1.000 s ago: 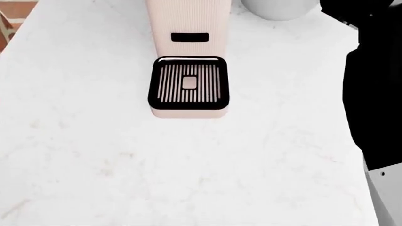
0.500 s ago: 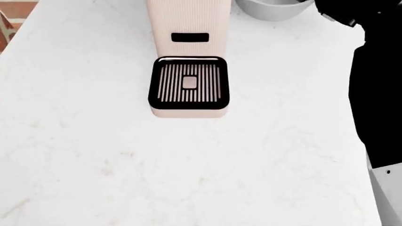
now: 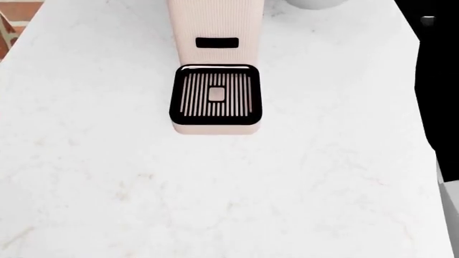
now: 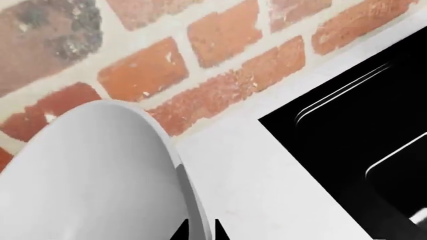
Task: Place the two vegetables and bowl onto the tray for setting up a vegetable dip station.
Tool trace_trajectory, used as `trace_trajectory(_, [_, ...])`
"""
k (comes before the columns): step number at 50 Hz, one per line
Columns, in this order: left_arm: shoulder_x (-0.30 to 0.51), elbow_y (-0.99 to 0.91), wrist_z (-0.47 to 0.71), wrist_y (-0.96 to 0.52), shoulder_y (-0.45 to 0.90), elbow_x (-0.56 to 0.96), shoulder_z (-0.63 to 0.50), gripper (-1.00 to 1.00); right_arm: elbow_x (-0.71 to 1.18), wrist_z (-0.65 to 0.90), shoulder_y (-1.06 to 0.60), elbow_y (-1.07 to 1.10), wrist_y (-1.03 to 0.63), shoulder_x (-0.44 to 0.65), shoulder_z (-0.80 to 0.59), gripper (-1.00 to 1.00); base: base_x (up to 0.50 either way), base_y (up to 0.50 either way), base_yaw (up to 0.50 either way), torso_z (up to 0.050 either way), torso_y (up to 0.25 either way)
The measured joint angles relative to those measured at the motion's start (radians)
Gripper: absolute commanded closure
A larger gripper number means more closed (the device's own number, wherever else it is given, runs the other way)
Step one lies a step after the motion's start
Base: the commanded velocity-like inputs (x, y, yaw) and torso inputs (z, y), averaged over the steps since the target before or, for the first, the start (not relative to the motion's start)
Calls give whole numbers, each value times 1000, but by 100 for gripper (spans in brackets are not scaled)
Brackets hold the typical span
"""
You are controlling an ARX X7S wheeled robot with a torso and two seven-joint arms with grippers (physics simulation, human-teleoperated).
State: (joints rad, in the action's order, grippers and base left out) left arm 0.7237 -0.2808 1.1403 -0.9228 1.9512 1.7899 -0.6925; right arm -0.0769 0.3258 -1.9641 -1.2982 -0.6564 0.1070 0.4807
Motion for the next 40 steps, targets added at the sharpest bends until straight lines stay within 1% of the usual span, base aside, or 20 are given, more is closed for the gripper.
trace_trajectory(15, [0, 0, 2, 2, 0, 2, -1, -100, 8, 54, -74, -8, 26, 13, -59, 100, 2, 0, -3, 0, -3])
trace_trajectory(20, [0, 0, 2, 2, 0, 3, -1, -100, 3, 33, -76, 46, -10, 9, -83, 100, 2, 0, -2, 0, -2])
trace_trajectory(23, [0, 0, 2, 3, 0, 3, 0, -100, 4, -10, -58, 129, -80, 0, -103, 100, 0, 0, -2, 0, -3])
trace_trajectory(27, [0, 0, 3, 3, 0, 4, -1, -100, 20, -68, -4, 317, -192, -19, -116, 100, 0, 0, -3, 0, -2])
trace_trajectory(40, [0, 0, 10, 5, 0, 8, -2, -100, 26, -235, 147, 961, -642, -19, -285, 100, 2, 0, -2, 0, -3])
